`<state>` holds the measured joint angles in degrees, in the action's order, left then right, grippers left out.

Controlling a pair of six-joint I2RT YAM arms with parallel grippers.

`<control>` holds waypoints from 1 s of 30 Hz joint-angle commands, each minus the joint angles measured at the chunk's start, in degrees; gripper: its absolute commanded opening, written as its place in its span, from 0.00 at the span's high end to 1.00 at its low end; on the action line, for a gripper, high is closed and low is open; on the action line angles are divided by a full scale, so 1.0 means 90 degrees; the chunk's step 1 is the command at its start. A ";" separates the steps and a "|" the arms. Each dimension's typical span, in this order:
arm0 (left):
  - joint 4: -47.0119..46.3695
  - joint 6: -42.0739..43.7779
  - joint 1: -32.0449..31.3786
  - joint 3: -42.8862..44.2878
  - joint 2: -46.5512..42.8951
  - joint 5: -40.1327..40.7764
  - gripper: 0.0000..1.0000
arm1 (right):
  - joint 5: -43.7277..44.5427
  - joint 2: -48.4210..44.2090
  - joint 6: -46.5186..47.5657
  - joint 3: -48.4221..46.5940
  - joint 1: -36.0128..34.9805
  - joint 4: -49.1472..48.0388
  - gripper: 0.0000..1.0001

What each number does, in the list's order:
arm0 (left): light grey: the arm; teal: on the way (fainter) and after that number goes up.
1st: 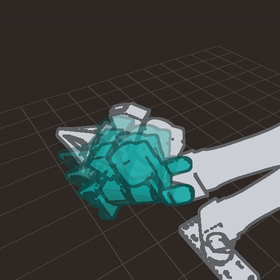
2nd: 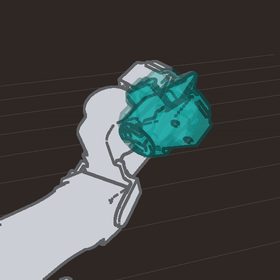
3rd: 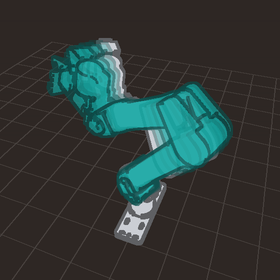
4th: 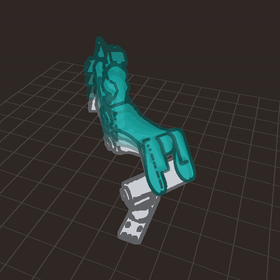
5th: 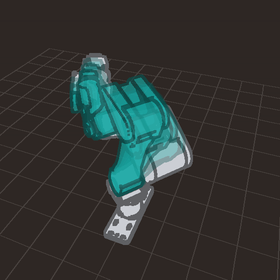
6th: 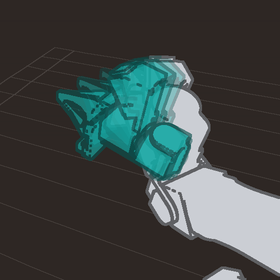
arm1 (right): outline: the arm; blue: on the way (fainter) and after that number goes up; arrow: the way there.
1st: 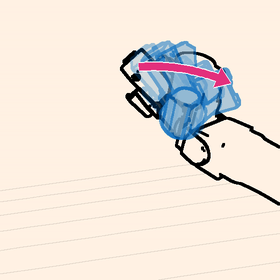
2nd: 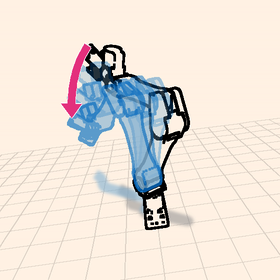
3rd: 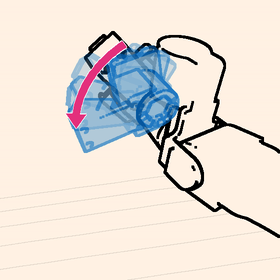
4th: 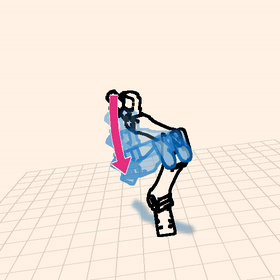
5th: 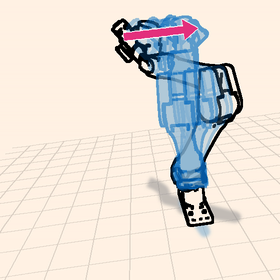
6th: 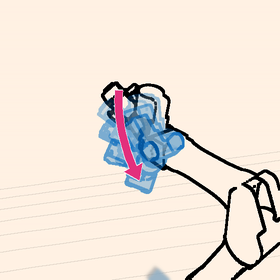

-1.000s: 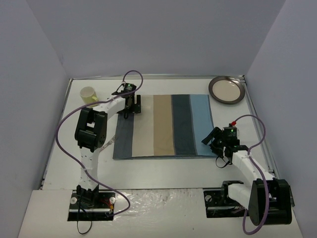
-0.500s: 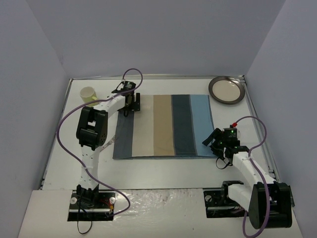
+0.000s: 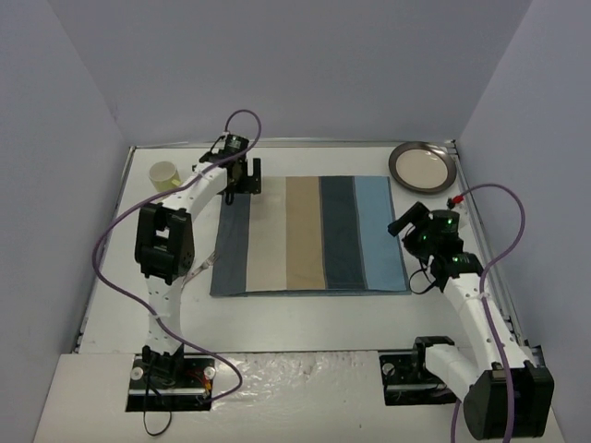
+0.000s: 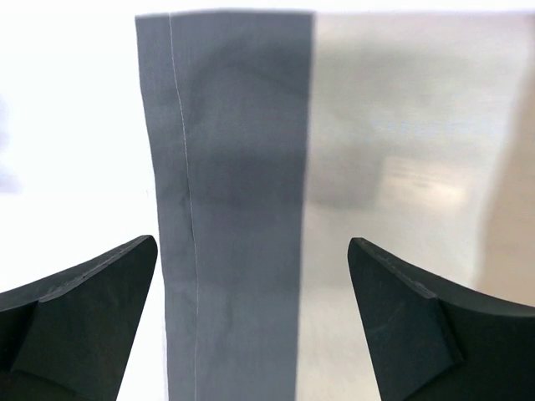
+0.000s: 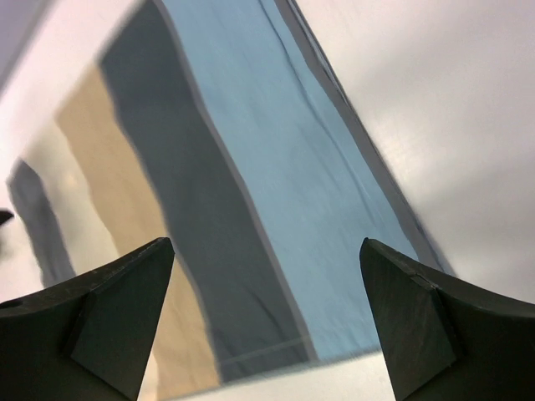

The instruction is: Set the dinner table for one person

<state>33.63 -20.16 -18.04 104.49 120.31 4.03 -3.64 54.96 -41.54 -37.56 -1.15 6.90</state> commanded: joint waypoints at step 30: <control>-0.0758 0.0808 0.0117 -0.5356 -0.7362 0.1101 0.03 | -0.0855 0.5530 -0.1420 -0.2746 0.2198 -0.4746 0.09</control>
<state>31.26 -14.99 -17.68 55.33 54.74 9.59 -8.43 101.48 -51.53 -56.64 17.71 -24.54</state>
